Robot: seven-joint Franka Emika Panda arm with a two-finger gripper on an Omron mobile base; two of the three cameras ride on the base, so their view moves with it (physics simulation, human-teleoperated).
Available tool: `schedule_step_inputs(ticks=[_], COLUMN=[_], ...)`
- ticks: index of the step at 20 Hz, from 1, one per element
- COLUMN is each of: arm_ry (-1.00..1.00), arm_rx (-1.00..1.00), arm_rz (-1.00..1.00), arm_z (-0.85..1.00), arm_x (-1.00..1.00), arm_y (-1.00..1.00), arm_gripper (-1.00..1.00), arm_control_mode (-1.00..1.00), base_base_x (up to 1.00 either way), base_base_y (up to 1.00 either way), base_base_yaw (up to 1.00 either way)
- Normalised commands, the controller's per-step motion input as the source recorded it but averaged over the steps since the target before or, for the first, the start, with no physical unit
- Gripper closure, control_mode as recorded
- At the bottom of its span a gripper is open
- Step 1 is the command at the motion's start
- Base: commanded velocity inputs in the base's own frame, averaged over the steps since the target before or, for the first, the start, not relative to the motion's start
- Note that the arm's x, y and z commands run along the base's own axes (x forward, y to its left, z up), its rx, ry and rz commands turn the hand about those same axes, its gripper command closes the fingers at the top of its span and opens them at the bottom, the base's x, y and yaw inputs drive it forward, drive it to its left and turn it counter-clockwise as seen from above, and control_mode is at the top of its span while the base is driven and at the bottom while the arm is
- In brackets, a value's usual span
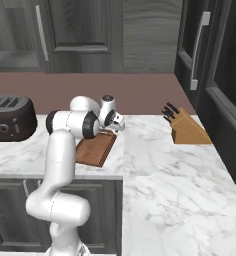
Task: Move the cutting board and knife to the sink. Then move spray from the cabinet to the counter.
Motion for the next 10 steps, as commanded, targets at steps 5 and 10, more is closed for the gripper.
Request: schedule_step_inputs(ticks=[5,10], arm_ry=[0.00,0.06], arm_rx=[0.00,-0.01], arm_rz=[0.00,0.02], arm_z=[-0.28,-0.40], arm_x=[0.41,0.08], arm_y=[-0.01,0.00], arm_gripper=[-1.00,-1.00], arm_control_mode=[-1.00,-1.00], base_base_x=[0.00,0.00], base_base_y=[0.00,0.00], base_base_yaw=[0.00,0.00])
